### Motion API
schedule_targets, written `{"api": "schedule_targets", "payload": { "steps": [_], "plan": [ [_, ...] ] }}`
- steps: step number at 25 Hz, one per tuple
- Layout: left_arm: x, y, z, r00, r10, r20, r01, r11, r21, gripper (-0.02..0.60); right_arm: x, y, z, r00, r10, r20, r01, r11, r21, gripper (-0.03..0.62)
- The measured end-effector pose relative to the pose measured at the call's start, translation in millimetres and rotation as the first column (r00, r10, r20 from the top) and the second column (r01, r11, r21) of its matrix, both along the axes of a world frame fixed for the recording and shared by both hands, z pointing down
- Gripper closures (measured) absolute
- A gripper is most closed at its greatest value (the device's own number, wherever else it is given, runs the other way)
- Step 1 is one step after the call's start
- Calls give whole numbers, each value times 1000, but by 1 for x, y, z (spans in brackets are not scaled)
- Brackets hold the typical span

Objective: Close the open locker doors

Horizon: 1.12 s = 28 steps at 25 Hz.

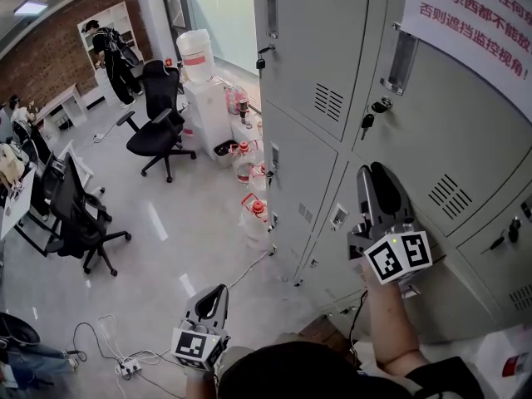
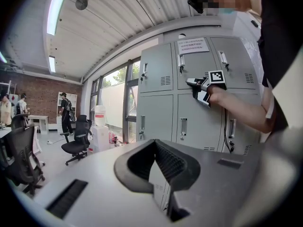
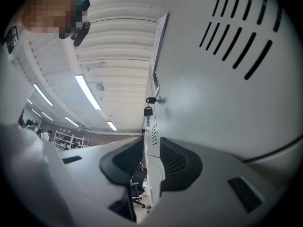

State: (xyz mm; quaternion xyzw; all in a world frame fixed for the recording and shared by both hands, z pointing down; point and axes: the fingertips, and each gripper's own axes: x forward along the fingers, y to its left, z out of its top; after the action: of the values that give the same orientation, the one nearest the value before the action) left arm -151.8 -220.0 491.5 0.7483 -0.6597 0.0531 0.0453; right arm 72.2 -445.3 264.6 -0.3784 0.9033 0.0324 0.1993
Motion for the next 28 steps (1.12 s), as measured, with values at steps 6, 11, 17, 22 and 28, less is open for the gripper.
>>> {"api": "schedule_targets", "payload": {
  "steps": [6,11,17,22,28],
  "plan": [
    [-8,3,-1,1000,1,-2,-1,1000,3,572,1,-2,0,1000,13,16,-12,1000,-25,490],
    [-13,9,-6,1000,-8,-25,8,1000,-10,572,-9,6,5,1000,-10,23,11,999,-47,487],
    [-28,21,-4,999,-19,-30,20,1000,7,572,-44,29,22,997,-73,-17,72,995,-75,487],
    [-43,37,-2,999,-36,-35,36,999,10,572,-87,60,42,985,-160,-71,152,983,-105,491],
    [-60,59,-2,996,-70,-62,69,998,-13,572,-136,98,66,958,-256,-128,238,962,-136,511]
  ]
}}
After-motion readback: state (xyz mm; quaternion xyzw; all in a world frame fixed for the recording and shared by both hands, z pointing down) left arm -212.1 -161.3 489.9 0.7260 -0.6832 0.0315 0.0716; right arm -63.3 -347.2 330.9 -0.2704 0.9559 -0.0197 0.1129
